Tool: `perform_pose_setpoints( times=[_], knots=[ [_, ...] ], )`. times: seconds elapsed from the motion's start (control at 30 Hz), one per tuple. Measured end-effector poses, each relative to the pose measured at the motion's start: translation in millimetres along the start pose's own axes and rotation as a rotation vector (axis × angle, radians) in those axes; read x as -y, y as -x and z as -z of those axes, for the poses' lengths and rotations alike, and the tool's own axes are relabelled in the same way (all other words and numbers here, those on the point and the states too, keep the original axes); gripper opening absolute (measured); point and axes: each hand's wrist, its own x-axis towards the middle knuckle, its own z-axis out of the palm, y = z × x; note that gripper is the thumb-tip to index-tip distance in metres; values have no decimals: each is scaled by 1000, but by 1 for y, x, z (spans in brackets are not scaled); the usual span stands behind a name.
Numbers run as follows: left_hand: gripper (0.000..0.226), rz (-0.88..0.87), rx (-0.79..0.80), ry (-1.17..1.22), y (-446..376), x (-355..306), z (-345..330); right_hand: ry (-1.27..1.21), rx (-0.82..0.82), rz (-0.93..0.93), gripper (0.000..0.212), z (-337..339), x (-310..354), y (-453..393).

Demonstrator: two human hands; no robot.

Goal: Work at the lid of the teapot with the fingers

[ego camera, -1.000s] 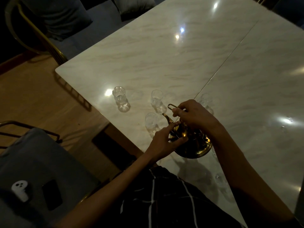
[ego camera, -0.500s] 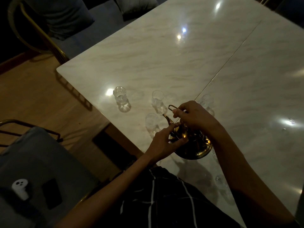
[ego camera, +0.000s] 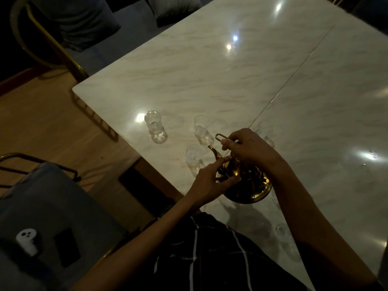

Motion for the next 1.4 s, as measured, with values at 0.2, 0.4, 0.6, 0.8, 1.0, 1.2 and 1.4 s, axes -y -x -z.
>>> perform_pose_setpoints(
  times=[0.2, 0.4, 0.6, 0.8, 1.0, 1.2, 1.4],
  knots=[
    [66, 2, -1, -12, 0, 0, 1, -2, 10, -2, 30, 0, 1, -1],
    [66, 3, 4, 0, -1, -1, 2, -6, 13, -11, 28, 0, 2, -2],
    [65, -9, -3, 3, -1, -1, 4, 3, 19, -8, 30, 0, 5, -2],
    [65, 9, 8, 9, 0, 0, 7, -2, 24, -15, 30, -1, 7, -2],
    [65, 10, 10, 3, 1, 1, 8, -2, 19, -9, 30, -3, 8, -1],
    [64, 16, 21, -22, 1, 1, 10, 2, 15, -15, 28, -6, 5, -2],
    [65, 15, 38, -43, 0, 4, 12, -25, 11, -33, 28, -10, 3, -3]
  ],
)
